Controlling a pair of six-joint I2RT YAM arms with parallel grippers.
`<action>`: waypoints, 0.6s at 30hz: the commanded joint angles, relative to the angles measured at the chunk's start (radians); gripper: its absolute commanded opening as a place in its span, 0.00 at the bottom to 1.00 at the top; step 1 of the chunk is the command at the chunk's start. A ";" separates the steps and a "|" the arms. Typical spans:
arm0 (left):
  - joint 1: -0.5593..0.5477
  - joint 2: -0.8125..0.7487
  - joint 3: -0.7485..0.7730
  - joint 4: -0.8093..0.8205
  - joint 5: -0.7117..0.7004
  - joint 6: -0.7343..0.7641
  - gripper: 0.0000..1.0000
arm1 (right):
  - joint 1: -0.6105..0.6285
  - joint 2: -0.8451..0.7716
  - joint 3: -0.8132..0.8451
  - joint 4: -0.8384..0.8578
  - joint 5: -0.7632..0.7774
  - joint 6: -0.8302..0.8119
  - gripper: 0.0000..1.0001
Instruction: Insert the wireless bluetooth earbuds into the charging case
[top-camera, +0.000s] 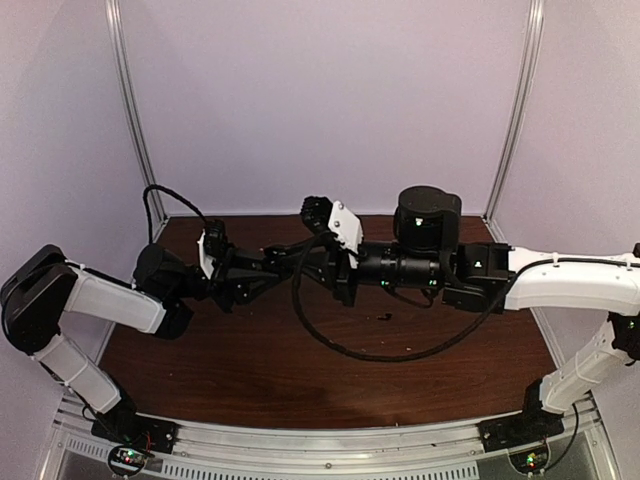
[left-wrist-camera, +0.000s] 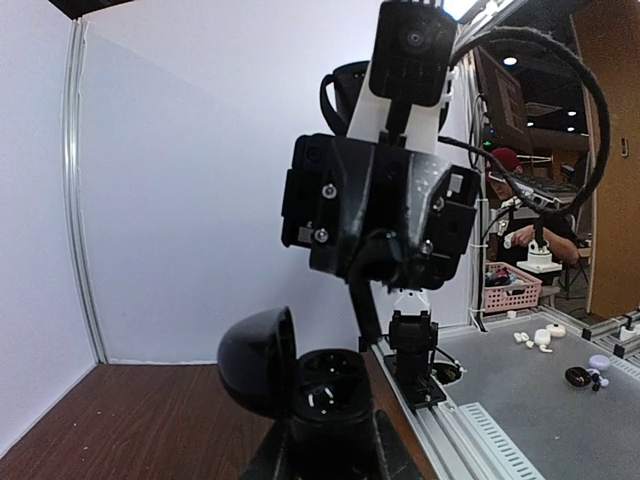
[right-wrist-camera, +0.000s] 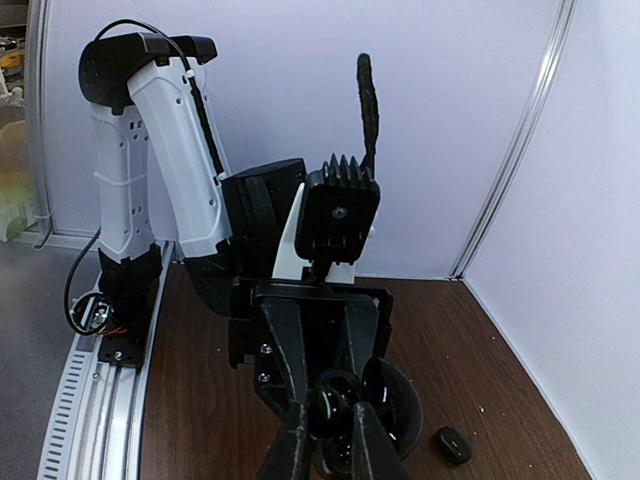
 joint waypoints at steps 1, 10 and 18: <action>-0.004 -0.024 0.025 0.008 -0.012 0.011 0.00 | 0.002 0.017 0.012 0.030 0.029 -0.003 0.14; -0.004 -0.035 0.018 -0.006 -0.013 0.020 0.00 | 0.002 0.039 0.016 0.036 0.064 -0.002 0.14; -0.003 -0.041 0.026 -0.023 -0.012 0.024 0.00 | 0.003 0.045 0.020 0.007 0.088 -0.019 0.14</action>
